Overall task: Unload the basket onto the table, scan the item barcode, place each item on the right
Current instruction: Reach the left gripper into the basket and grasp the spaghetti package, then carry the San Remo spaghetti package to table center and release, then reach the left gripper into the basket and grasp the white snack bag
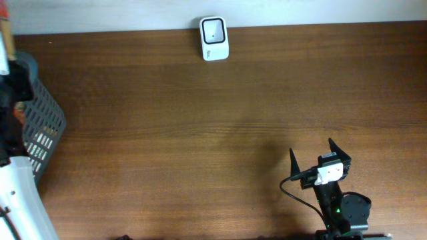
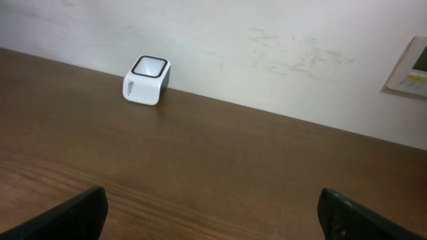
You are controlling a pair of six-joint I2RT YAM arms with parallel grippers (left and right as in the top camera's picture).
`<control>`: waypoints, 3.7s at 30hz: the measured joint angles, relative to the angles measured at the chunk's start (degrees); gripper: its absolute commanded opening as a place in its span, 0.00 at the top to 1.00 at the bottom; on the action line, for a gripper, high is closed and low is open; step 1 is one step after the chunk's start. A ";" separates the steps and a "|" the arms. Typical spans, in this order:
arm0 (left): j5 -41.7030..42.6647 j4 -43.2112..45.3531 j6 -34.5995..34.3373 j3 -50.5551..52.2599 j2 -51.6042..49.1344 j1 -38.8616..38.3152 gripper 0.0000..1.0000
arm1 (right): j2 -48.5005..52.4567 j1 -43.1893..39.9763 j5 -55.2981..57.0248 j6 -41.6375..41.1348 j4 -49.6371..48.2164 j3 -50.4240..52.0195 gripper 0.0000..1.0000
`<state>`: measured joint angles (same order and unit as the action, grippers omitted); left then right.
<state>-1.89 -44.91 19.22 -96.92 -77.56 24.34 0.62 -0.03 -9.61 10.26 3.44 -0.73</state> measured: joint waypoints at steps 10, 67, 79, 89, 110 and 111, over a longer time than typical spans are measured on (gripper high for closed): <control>5.44 -6.86 7.82 3.32 -18.36 -7.26 1.00 | 0.00 0.00 -0.02 -0.04 0.00 0.00 0.01; -30.93 6.56 -27.58 15.65 -25.70 -65.20 0.05 | -0.04 0.00 0.00 -0.02 0.00 0.00 0.01; -32.35 -3.63 -24.09 -7.98 -12.63 -1.44 0.09 | -0.04 0.00 -0.22 -0.02 0.00 0.00 0.01; -23.47 -13.84 -11.43 -8.31 -26.21 17.68 1.00 | -0.04 0.00 -0.22 0.00 0.00 0.00 0.01; 6.49 -16.06 -6.38 -10.12 -30.08 23.65 1.00 | -0.04 0.00 -0.22 -0.02 0.00 0.00 0.01; 6.47 -14.84 -6.38 -10.23 -30.21 23.56 1.00 | -0.04 0.00 -0.24 -0.02 0.00 0.00 0.01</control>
<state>4.58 -59.75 12.84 -107.15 -107.77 47.90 0.58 -0.03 -9.85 10.24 3.44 -0.73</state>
